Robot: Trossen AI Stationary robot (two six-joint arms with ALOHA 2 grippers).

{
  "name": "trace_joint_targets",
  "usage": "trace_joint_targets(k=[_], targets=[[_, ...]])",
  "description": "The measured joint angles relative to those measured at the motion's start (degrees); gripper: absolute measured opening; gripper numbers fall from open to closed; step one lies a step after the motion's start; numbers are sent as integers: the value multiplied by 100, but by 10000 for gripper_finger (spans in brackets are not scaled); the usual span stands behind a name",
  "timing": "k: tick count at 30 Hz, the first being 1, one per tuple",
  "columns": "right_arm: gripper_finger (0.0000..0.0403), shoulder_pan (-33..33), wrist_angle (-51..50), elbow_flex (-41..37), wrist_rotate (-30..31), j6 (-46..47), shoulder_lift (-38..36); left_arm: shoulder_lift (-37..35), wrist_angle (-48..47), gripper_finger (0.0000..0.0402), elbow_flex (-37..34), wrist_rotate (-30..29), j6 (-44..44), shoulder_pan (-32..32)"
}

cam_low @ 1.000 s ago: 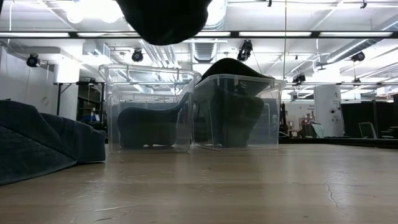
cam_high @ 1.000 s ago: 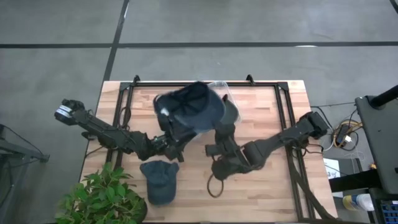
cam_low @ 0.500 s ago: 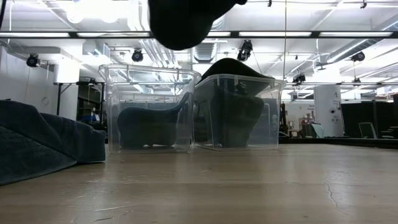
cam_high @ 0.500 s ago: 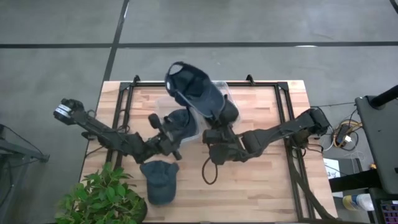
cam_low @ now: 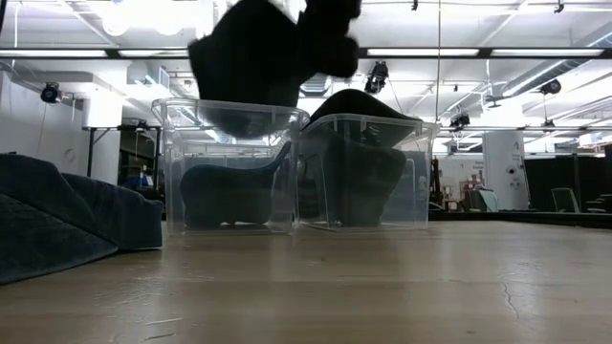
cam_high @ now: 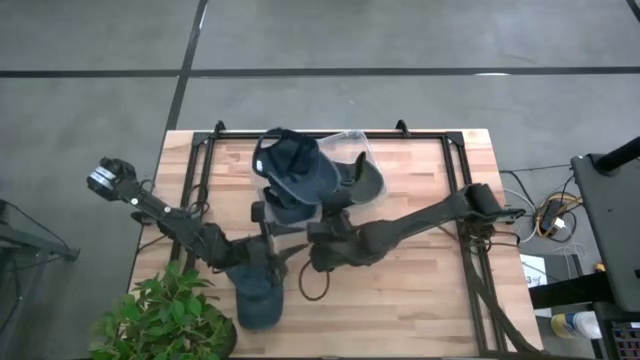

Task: Pick & Place hat
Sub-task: Put the right dark blue cap into the left transparent bin

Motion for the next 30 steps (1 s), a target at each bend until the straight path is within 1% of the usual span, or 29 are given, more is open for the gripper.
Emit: trace_joint_targets(k=[4,7,9,13,17,19,21,24,27,30], targets=[[12,-136,0,270,51,-469,571,0,-3,153,-5,350,-240,-102],[12,-158,7,591,179,-818,960,-13,-79,153,-31,351,-250,-152],[12,-143,32,825,65,-919,1132,-44,-66,153,-31,442,-227,-174],[13,-137,26,1194,-313,-846,1352,-136,-85,153,-35,391,-221,-249],[13,-143,-49,1434,-351,-500,1388,-290,-194,153,-35,407,-247,-288],[19,-158,-163,1488,-533,-295,1345,-359,-230,153,-35,396,-266,-288],[34,-166,-382,1522,-787,39,1283,-418,-228,153,-61,402,-273,-286],[73,-193,-997,1519,-1175,758,1249,-495,-313,153,-154,388,-284,-284],[121,-228,-2026,1508,-1247,1718,1225,-537,-327,153,-248,392,-415,-282],[165,-249,-2572,1469,-1279,2393,1275,-630,-207,153,-283,373,-482,-275]])
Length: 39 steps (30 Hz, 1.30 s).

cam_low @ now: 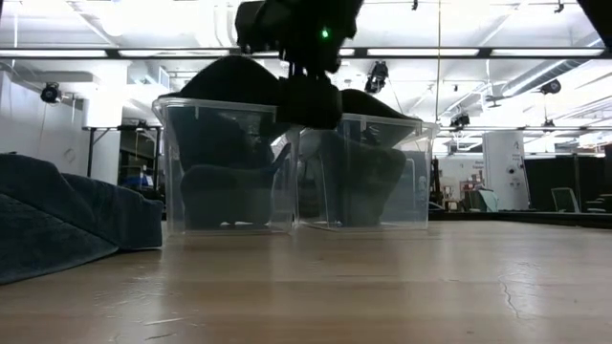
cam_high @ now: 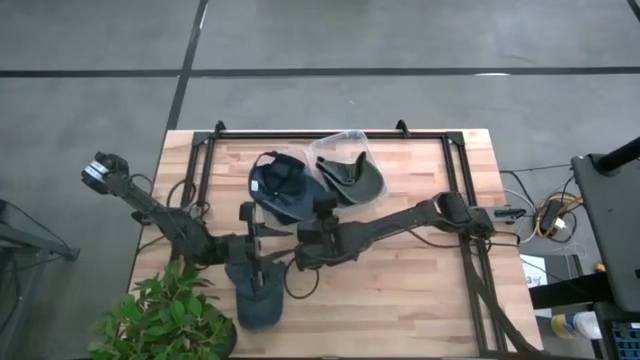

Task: Pick & Place hat
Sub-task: Put the right dark blue cap into the left transparent bin

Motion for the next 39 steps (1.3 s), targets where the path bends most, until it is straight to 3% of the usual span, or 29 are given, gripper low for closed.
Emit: trace_joint_targets(k=[4,9,16,23,27,31,39], targets=[[199,185,-28,101,-341,52,-94,13,-23,153,-22,20,17,-2],[207,443,-132,341,-806,-70,-105,-39,88,153,-17,13,83,0],[196,702,-343,926,-8,-91,-212,-35,54,153,-17,11,96,-2],[176,696,-132,1283,-920,494,-277,-39,75,153,-17,13,121,-2],[163,682,186,1219,-1107,373,-273,-39,61,153,-17,66,125,-2],[158,682,572,1205,-1714,375,-275,-49,78,153,-17,111,120,-14],[157,433,765,827,-1794,489,-241,-48,45,153,-17,43,120,-25]])
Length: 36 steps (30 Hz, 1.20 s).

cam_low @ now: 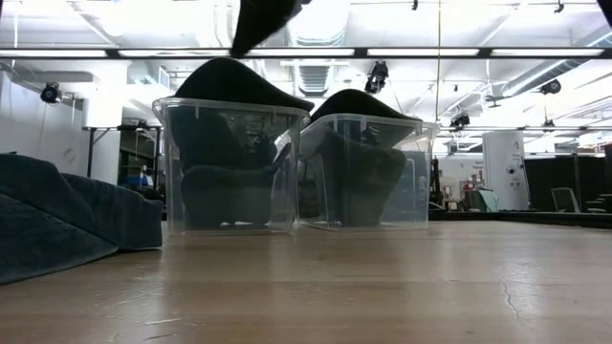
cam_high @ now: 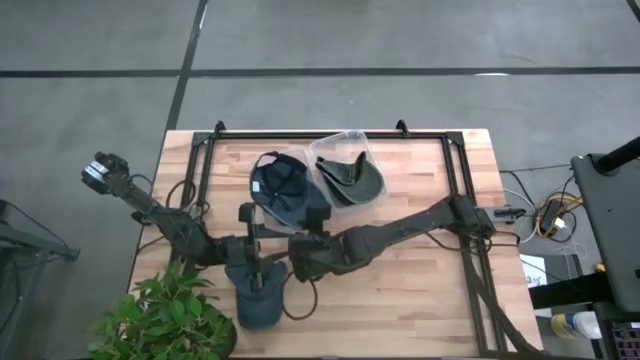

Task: Pick & Place hat
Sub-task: Put the right dark blue cap into the left transparent bin

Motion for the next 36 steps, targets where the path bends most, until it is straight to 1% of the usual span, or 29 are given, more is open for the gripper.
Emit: trace_joint_targets(k=[6,9,12,15,16,18,24,27,29,31,32,36], targets=[[153,-165,3,-229,21,108,1,0,-2,153,0,-36,0,1],[137,-229,60,-290,17,106,1,0,-3,153,0,-4,-1,-1],[97,-295,78,-339,16,109,1,2,-25,153,0,38,-1,-6],[34,-317,117,-358,128,31,1,2,-12,153,0,25,-2,-4],[22,-314,133,-358,288,-23,1,2,-20,153,0,25,-2,-4],[16,-302,135,-358,765,-71,1,2,-16,153,0,24,0,-4],[12,-297,161,-338,2100,-470,1,2,-5,153,0,21,11,-4],[11,-290,172,-337,2515,-544,1,2,0,153,0,20,93,-4],[11,-294,174,-349,2491,-545,1,2,10,153,0,18,96,-4],[11,-300,195,-384,2328,-508,1,2,8,153,0,18,96,-4],[10,-312,246,-414,2133,-498,8,2,8,153,0,18,94,-4],[11,-378,570,-447,1039,-384,113,2,8,153,0,-1,92,-4]])
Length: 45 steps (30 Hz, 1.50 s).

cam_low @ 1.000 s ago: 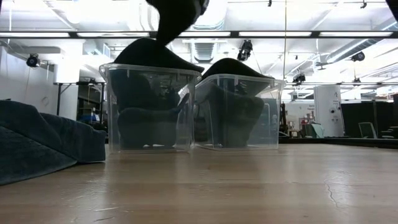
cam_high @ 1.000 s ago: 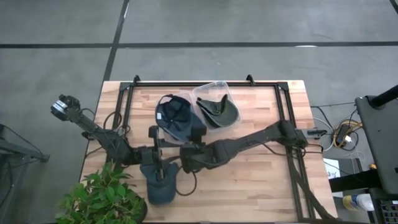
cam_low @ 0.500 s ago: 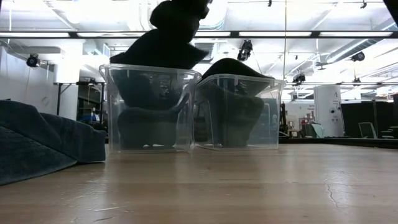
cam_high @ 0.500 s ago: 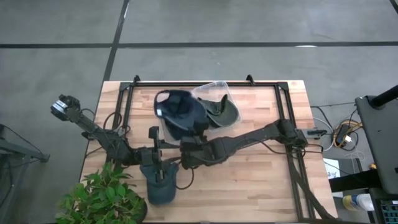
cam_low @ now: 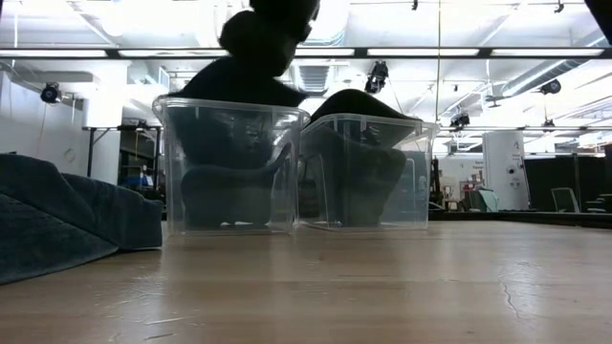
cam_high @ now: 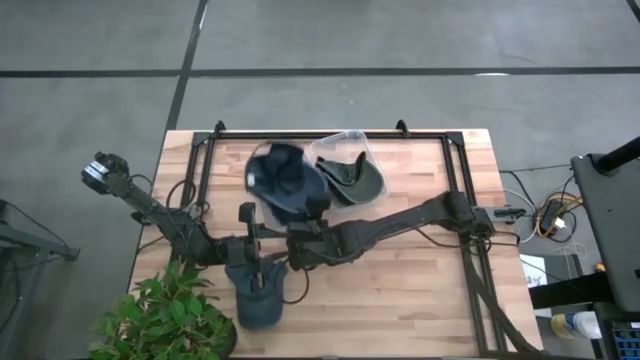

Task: Pick & Place hat
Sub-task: Put the right dark blue cap into the left transparent bin

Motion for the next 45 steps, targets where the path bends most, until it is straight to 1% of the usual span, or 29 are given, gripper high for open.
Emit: trace_joint_targets(k=[2,4,8,12,15,17,20,23,26,30,38,41,45], targets=[[18,-39,61,0,-483,17,51,0,-1,153,-2,-32,0,3],[29,-86,68,-2,-824,88,68,0,5,153,-2,-66,-4,4],[61,-153,183,-3,-963,419,73,-4,20,153,-2,-127,-22,7],[106,-166,231,4,-1035,775,73,-4,28,153,-2,-271,-27,4],[143,-160,248,34,-1430,789,73,-4,32,153,-2,-319,-19,2],[166,-128,220,69,-1482,765,68,-4,35,153,-2,-323,1,1],[193,-30,110,180,-1368,415,40,-2,44,153,0,-271,0,-2],[207,107,103,336,-1135,62,20,-6,68,153,2,-209,-22,-13],[210,214,220,443,-1128,-98,14,-11,74,153,11,-199,-26,-17],[203,236,415,443,-1127,73,14,-11,51,153,11,-204,-33,-15],[180,-58,423,277,-1090,387,3,-9,-37,153,-7,-361,-22,7],[168,-171,407,190,-1153,432,3,-7,-33,153,-7,-379,-22,9],[153,-257,326,44,-1428,554,-2,-2,-60,153,-13,-392,-20,7]])
